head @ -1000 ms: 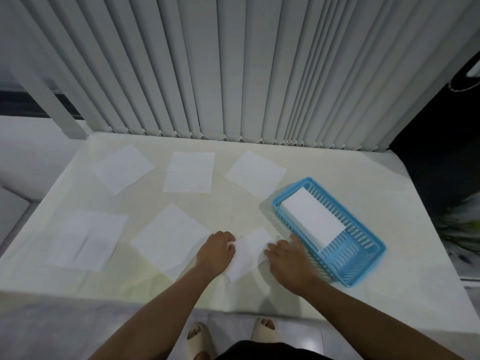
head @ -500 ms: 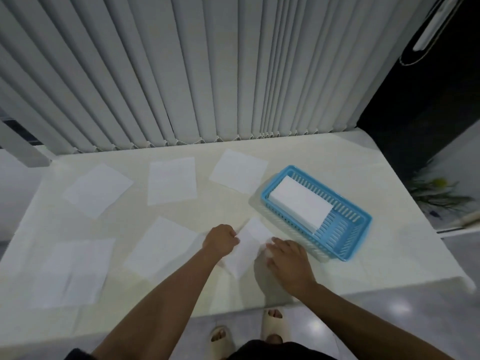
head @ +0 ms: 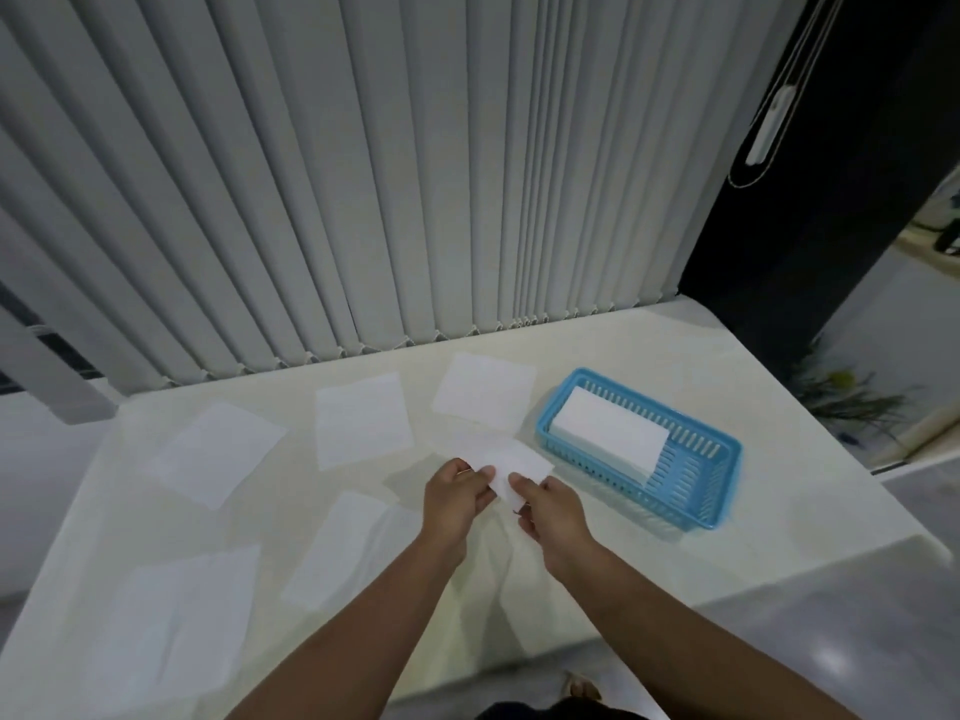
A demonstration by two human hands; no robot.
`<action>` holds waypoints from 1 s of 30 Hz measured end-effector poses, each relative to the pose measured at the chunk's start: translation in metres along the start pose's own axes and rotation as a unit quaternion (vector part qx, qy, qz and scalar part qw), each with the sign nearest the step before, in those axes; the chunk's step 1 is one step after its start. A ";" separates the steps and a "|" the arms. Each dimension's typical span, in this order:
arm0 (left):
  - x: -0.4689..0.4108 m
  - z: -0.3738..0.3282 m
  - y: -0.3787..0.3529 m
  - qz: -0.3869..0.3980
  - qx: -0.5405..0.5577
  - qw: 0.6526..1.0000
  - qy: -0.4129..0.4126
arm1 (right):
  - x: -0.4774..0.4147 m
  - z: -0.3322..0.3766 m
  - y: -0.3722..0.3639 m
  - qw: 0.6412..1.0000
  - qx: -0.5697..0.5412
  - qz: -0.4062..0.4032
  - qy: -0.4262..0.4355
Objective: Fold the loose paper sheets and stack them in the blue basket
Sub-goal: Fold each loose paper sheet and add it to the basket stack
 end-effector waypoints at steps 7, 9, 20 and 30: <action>-0.020 -0.018 -0.009 0.005 0.107 0.994 0.018 | 0.005 0.038 0.017 0.993 0.052 -0.045 0.097; -0.031 -0.025 -0.018 0.002 0.122 0.992 0.028 | 0.000 0.046 0.030 0.992 0.055 -0.062 0.100; -0.070 -0.050 -0.111 0.029 -0.020 0.999 -0.006 | -0.040 0.096 0.133 0.980 -0.003 -0.177 0.088; -0.118 -0.035 -0.132 0.046 -0.444 0.887 -0.117 | -0.072 0.077 0.199 0.968 0.097 -0.229 0.044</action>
Point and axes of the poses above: each hand's wrist, its own x-axis away from the middle knuckle, its own y-axis out of the back of the hand, z = x × y, the point moved 8 cm from there along -x, towards the middle knuckle, and after that the axes turned 2 degrees about -y, right-handed, at the moved point
